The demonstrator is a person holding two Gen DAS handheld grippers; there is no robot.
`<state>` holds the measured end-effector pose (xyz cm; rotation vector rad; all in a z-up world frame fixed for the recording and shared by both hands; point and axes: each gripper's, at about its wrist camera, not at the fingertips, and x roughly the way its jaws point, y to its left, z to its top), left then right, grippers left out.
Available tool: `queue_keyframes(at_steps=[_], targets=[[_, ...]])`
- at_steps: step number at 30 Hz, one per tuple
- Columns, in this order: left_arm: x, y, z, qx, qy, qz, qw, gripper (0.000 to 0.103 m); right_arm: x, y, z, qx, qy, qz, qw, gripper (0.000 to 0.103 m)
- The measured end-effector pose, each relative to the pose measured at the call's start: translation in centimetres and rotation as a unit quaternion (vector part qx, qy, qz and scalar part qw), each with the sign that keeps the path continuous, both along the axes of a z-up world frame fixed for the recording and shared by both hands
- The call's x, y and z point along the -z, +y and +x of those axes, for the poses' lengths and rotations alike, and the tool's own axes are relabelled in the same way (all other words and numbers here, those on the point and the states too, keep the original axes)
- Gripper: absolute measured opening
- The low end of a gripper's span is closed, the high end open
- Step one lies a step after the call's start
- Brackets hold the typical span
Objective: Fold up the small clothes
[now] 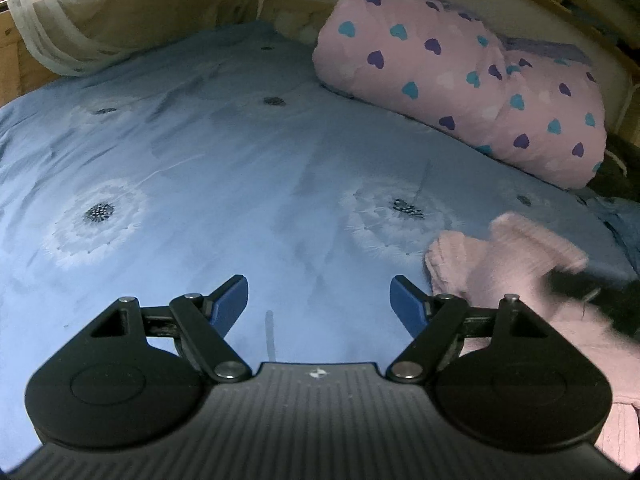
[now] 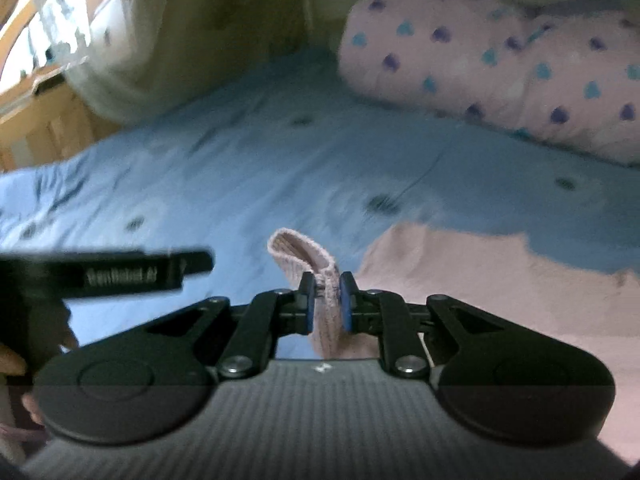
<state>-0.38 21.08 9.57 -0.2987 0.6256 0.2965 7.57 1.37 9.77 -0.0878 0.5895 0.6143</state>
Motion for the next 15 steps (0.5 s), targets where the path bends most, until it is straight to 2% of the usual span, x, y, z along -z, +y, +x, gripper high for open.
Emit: queue_keyframes(at_steps=[8,15], targets=[[0.4,-0.7,0.5,0.011,0.0,-0.009,0.9999,0.082,-3.8,-9.0,0.1,0.111,-0.044,0.047,0.992,0.016],[0.8,-1.5,0.9,0.025,0.002,-0.015,0.9996,0.082,-2.9,-17.8,0.0,0.215,-0.039,0.072,0.973,0.016]])
